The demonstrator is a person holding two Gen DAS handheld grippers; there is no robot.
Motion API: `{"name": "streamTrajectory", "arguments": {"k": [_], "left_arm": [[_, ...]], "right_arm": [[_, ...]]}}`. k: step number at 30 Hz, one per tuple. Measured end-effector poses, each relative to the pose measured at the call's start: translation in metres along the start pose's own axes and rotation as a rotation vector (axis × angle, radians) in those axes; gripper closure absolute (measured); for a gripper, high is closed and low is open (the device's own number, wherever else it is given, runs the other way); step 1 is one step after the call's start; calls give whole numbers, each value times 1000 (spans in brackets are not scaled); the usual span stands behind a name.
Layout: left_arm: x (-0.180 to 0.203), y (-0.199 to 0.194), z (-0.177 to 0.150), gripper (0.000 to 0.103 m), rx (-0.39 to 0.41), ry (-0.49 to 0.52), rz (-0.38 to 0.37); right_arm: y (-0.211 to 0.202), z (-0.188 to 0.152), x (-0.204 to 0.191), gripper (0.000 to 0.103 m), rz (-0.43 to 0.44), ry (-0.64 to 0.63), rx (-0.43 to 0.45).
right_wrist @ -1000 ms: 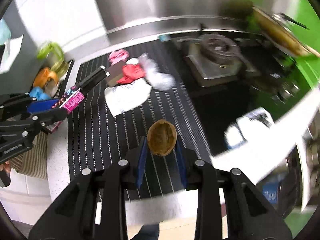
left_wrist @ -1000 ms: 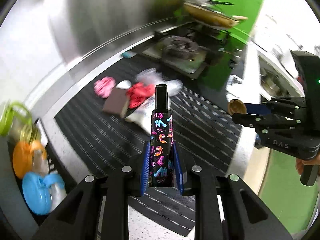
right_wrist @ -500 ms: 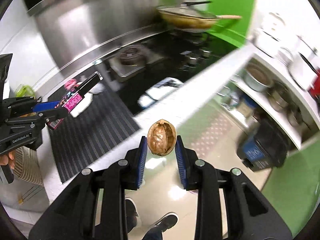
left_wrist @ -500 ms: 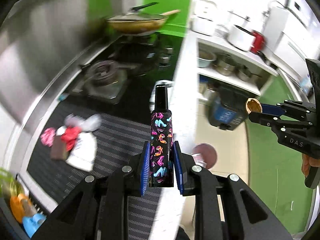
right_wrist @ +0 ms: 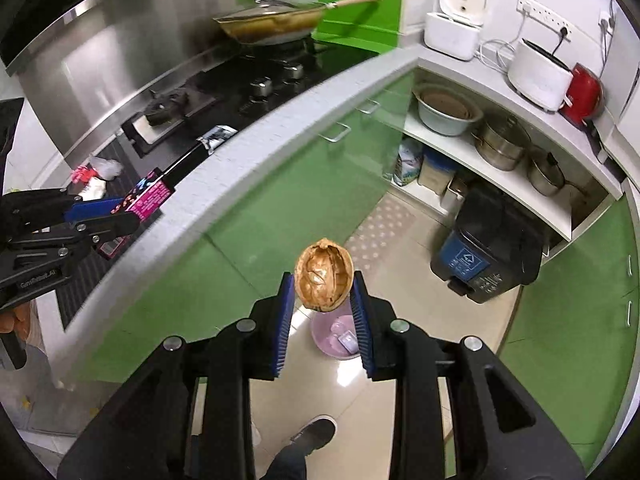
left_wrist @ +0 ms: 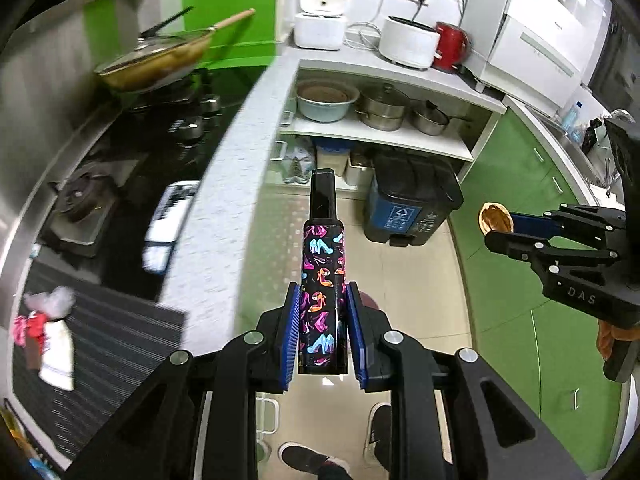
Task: Collect trash
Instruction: 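Carry the spray bottle and walnut shell over the pink wastebasket, then open the left gripper to drop the spray bottle while the right gripper drops the walnut shell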
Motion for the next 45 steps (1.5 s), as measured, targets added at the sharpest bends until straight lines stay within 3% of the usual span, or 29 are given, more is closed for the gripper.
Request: {"name": "streamTrajectory", "arguments": {"k": [13,26,34,35,37,38,45], "left_arm": [[44,145,-2,80,-89,92,-63],[60,320,-65,80,-205,189,-129],[61,357,-83,80,-215,194,-156],[60,358,-82,75,-209,191,-163],[57,356,-82,33,-198,185,-159],[55,354,-80,5,-168,173,-158],[46,354,-76,5,-157,163,-143]], "right_arm": [[81,-30,71,75,-29,52,-39],[222,-116,106,75,-52,148,-103],[264,-145,117,75,-53,179,-127],[266,-145,117,75,-51,180,-127],[267,-143,116,75,-48,179,-126],[268,-143,116,75,-48,177,-124],[270,-142,111,75,-42,168,-120]]}}
Point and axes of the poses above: each gripper's, at about its wrist camera, not at the fingertips, and y roughly the way its jaws point, x to its right, z to its top, the point moved 1 cm from there along y, roughly the way its jaws point, and after that the axes turned 1 degree about z, right-handed, at the moved point
